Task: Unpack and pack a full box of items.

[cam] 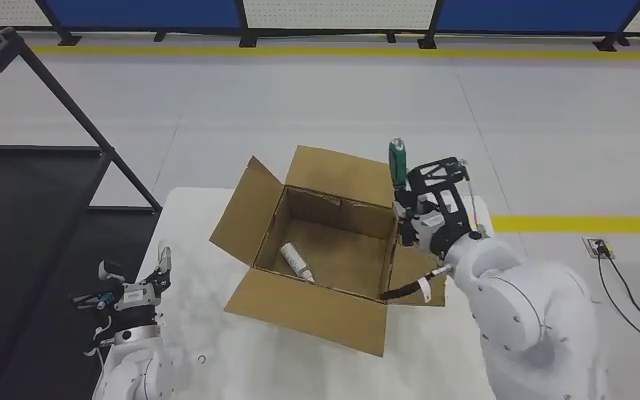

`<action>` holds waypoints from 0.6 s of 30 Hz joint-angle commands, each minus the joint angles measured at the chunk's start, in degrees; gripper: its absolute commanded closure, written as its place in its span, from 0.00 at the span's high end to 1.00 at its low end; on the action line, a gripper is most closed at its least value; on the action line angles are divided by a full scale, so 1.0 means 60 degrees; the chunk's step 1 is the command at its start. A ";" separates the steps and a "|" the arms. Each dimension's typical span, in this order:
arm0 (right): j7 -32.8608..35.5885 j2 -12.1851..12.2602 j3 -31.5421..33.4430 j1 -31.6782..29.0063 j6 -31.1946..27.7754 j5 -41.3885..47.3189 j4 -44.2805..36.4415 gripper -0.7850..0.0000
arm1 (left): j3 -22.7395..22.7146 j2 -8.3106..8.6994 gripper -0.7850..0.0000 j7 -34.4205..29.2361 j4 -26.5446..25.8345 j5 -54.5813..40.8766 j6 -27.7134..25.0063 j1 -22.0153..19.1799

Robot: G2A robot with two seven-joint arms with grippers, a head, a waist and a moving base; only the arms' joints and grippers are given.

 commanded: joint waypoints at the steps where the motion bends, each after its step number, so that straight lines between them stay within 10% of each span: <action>1: 0.0226 0.0062 0.0696 -0.0470 0.0177 -0.0076 -0.0611 0.00 | 0.0000 0.0000 1.00 0.0000 0.0000 0.0000 0.0000 0.0000; 8: 0.0811 0.0197 0.2443 -0.1743 0.0876 -0.0079 -0.1301 0.00 | 0.0000 0.0000 1.00 0.0000 0.0000 0.0000 0.0000 0.0000; 18: 0.1677 0.0353 0.2703 -0.1937 0.0611 0.0060 0.1649 0.00 | 0.0000 0.0000 1.00 0.0000 0.0000 0.0000 0.0000 0.0000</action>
